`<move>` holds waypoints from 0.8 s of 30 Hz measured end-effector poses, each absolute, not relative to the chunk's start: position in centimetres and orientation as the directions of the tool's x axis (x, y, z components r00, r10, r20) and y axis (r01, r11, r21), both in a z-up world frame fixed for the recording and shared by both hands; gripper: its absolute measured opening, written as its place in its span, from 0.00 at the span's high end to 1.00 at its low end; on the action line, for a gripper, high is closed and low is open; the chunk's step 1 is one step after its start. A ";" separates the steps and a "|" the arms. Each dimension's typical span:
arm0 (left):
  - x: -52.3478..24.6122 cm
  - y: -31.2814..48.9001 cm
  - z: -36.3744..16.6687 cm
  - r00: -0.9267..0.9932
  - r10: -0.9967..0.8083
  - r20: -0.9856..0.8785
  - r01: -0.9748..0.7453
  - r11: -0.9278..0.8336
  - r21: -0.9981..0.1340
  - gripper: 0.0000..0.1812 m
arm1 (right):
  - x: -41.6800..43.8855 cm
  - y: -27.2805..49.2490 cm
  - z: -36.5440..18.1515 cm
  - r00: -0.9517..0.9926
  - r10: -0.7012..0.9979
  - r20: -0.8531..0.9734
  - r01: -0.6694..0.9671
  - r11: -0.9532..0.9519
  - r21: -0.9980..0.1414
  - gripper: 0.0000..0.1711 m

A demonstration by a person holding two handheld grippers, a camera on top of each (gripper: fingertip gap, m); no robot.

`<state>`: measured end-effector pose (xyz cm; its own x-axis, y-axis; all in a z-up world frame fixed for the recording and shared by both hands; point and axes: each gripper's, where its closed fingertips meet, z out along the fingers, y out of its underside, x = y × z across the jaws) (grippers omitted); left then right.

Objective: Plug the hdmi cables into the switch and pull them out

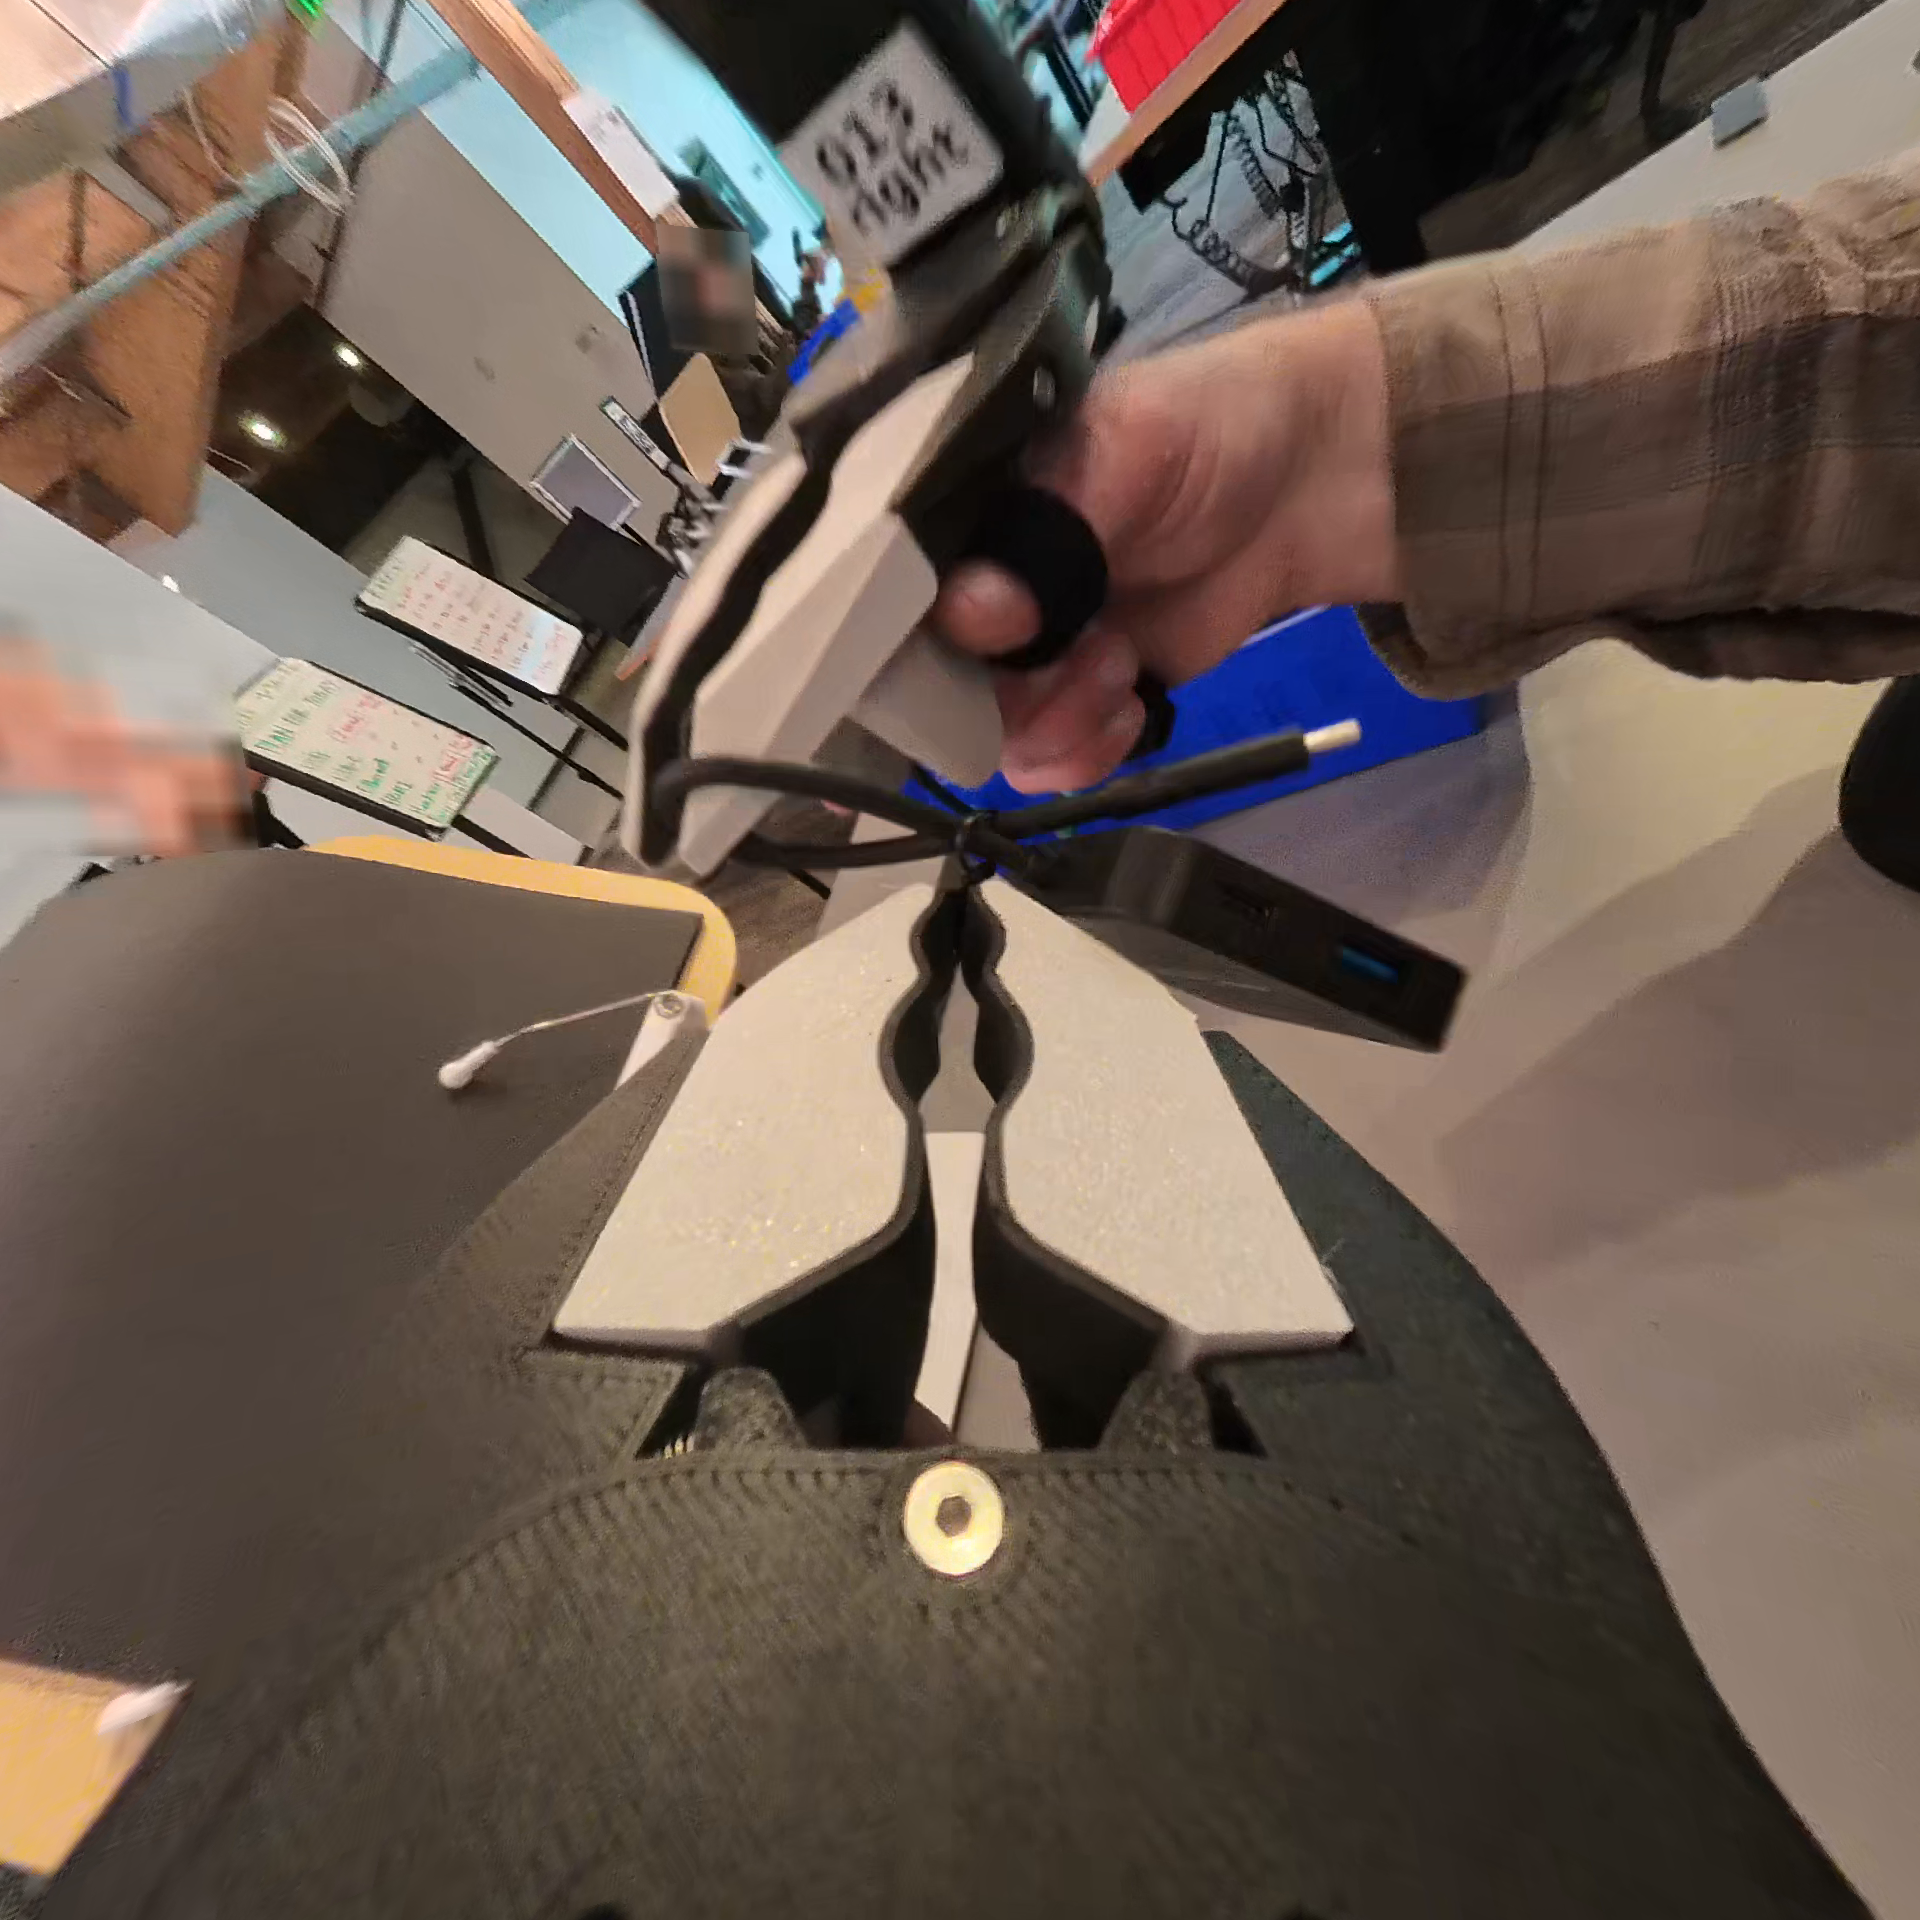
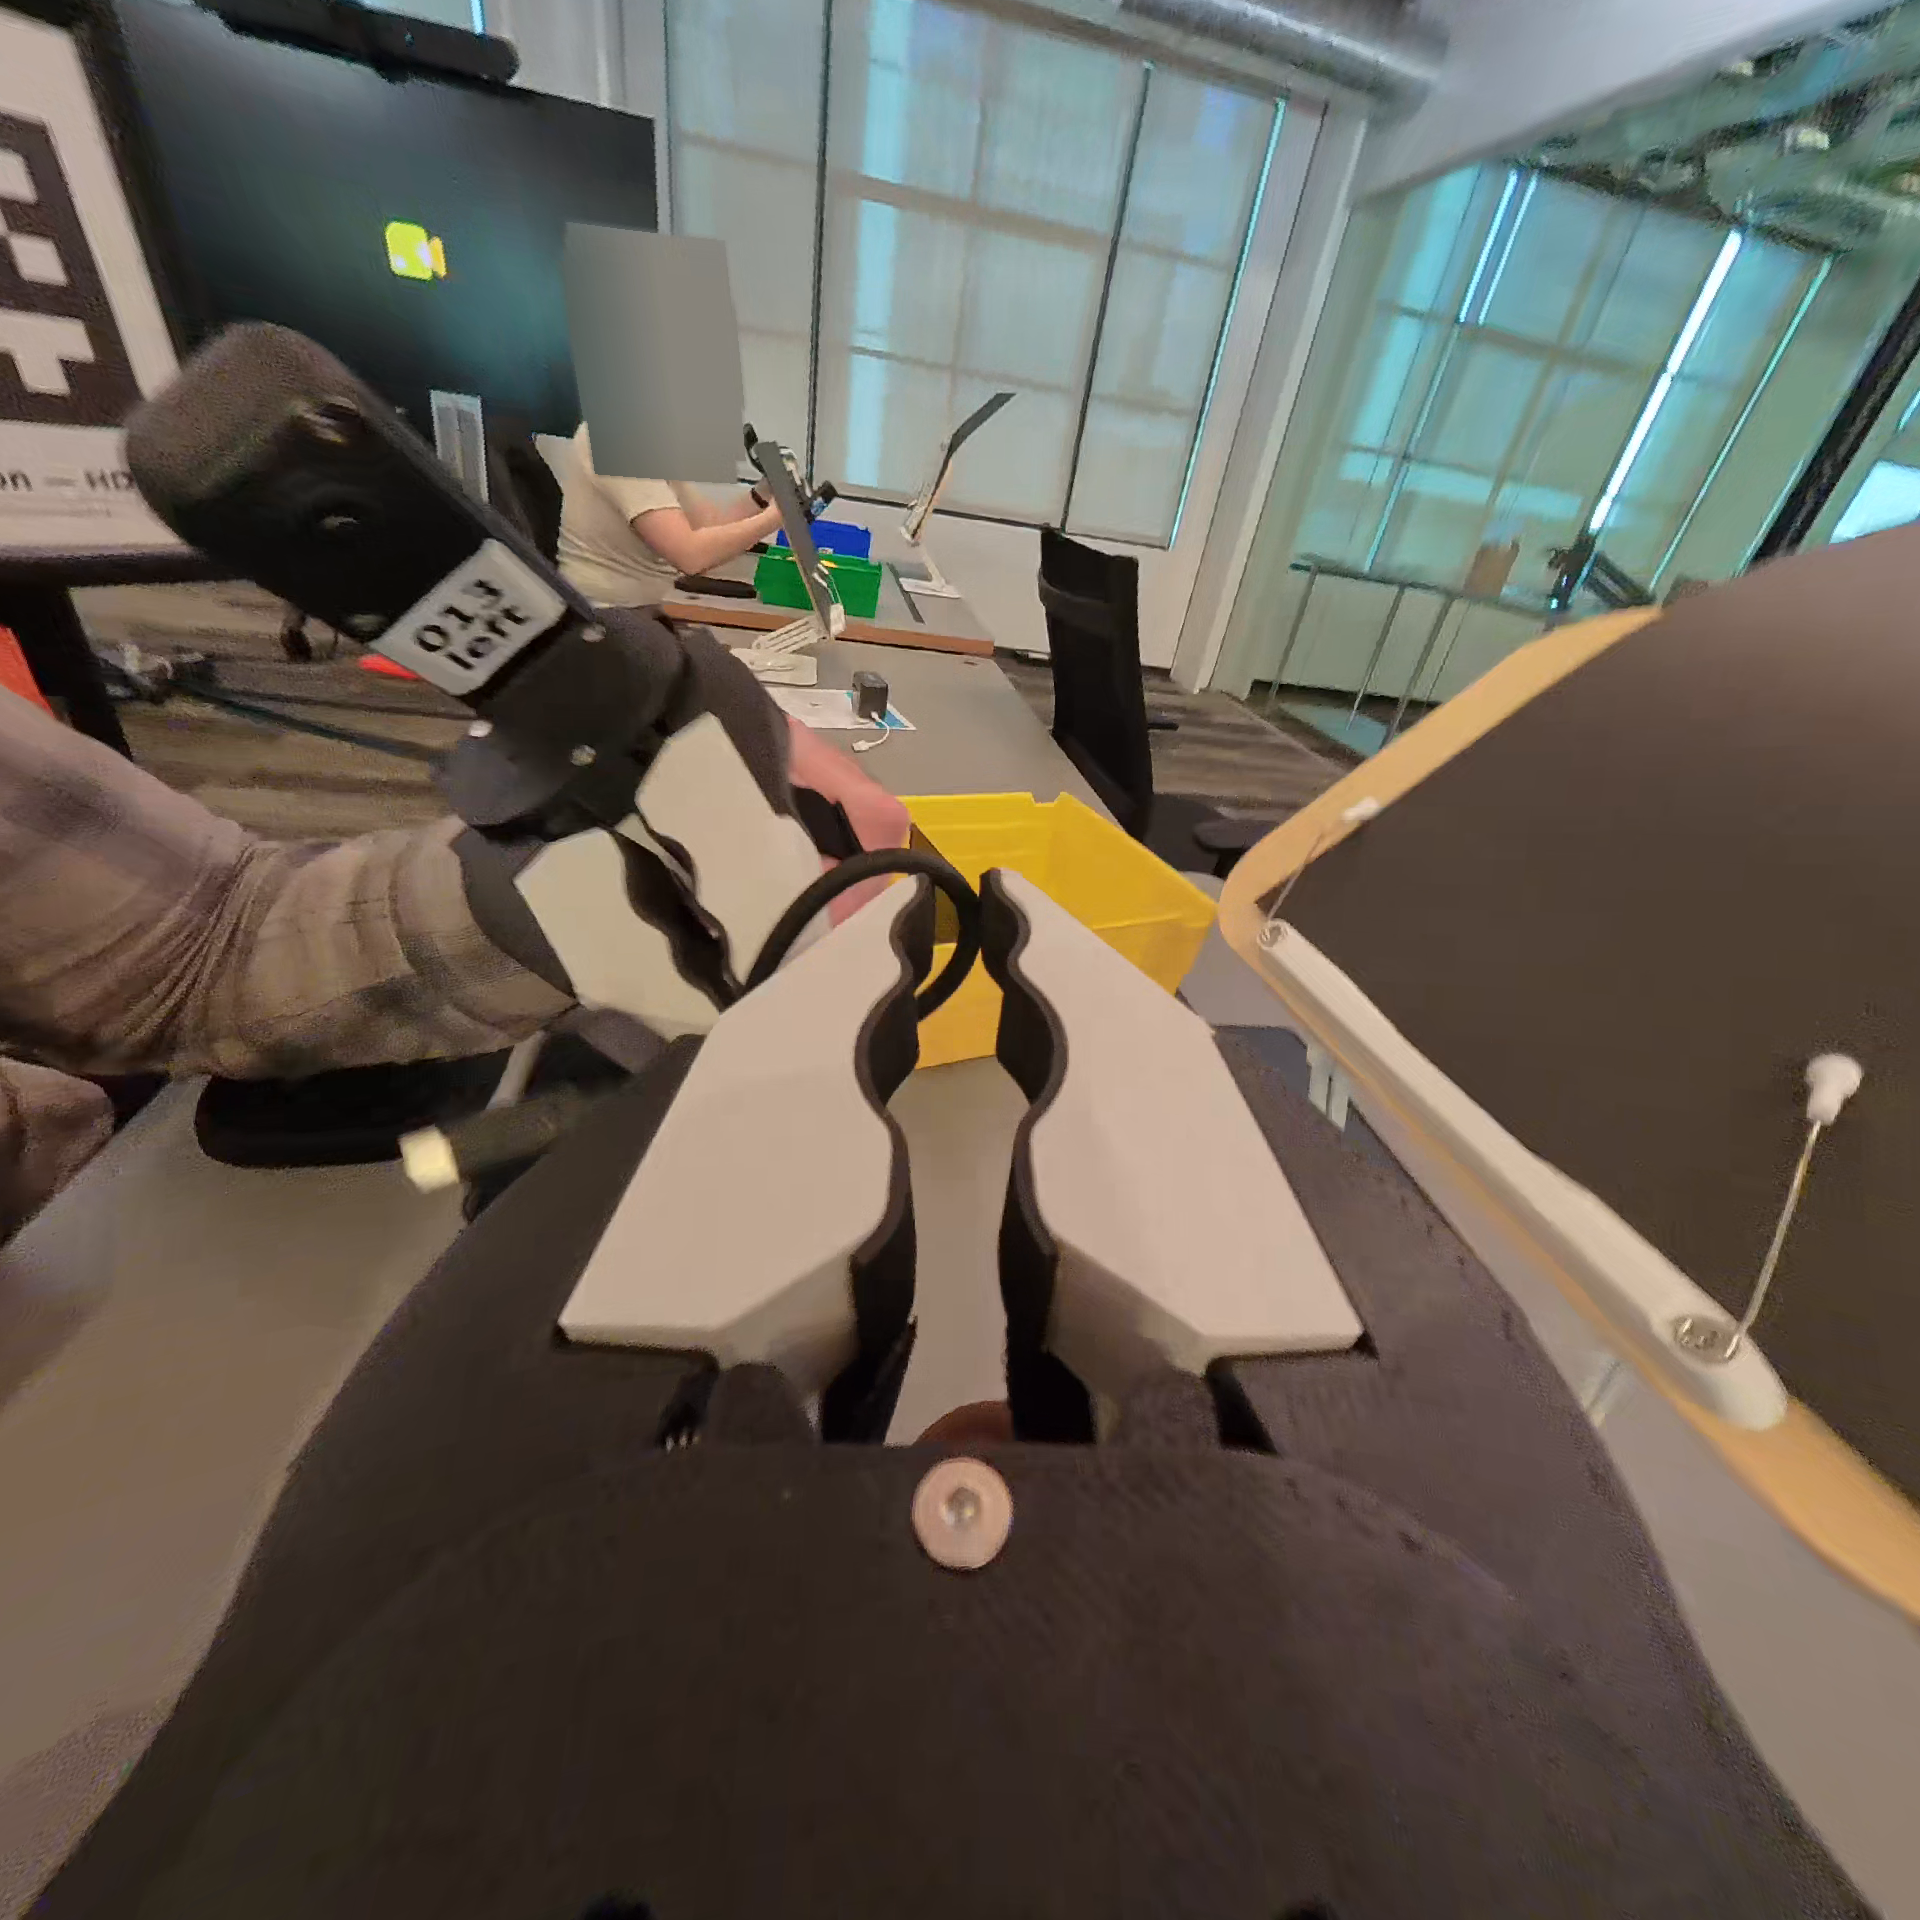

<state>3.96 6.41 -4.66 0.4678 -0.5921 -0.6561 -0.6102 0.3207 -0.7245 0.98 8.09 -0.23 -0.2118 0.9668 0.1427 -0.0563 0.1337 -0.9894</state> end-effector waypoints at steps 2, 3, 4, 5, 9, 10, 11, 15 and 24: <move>4.0 6.7 -5.0 0.470 -0.592 -0.655 -0.618 0.309 -0.723 0.99 | 1.2 6.9 0.4 -0.214 0.951 0.221 -0.070 0.211 -0.975 0.96; 4.0 6.7 -5.0 0.472 -0.596 -0.650 -0.617 0.304 -0.726 0.99 | 1.2 6.5 0.6 -0.204 0.942 0.266 -0.068 0.258 -0.964 0.96; 4.1 6.6 -5.0 0.469 -0.604 -0.644 -0.614 0.301 -0.730 0.99 | 1.1 5.8 0.7 -0.212 0.931 0.298 -0.062 0.291 -0.955 0.96; 4.1 6.6 -5.1 0.468 -0.605 -0.644 -0.616 0.300 -0.729 0.99 | 1.1 4.9 0.7 -0.236 0.916 0.325 -0.063 0.320 -0.945 0.96; 4.1 6.7 -5.5 0.455 -0.594 -0.664 -0.648 0.290 -0.704 0.99 | 0.9 2.7 -0.5 -0.275 0.844 0.460 -0.005 0.477 -0.879 0.98; 4.2 6.8 -5.7 0.459 -0.594 -0.661 -0.649 0.284 -0.706 0.99 | 0.9 2.7 -0.8 -0.268 0.833 0.485 0.015 0.507 -0.862 0.98; 4.2 7.1 -5.8 0.469 -0.589 -0.658 -0.654 0.270 -0.707 0.99 | 0.8 3.1 -0.9 -0.241 0.832 0.499 0.039 0.522 -0.852 0.98; 3.3 8.2 -5.3 0.519 -0.517 -0.681 -0.669 0.251 -0.700 0.99 | 1.0 5.9 -0.1 -0.089 0.869 0.487 0.100 0.494 -0.863 0.91; 1.8 9.3 -4.0 0.567 -0.376 -0.733 -0.710 0.229 -0.666 0.99 | 1.8 6.7 -0.3 -0.106 0.957 0.271 0.207 0.287 -0.935 0.64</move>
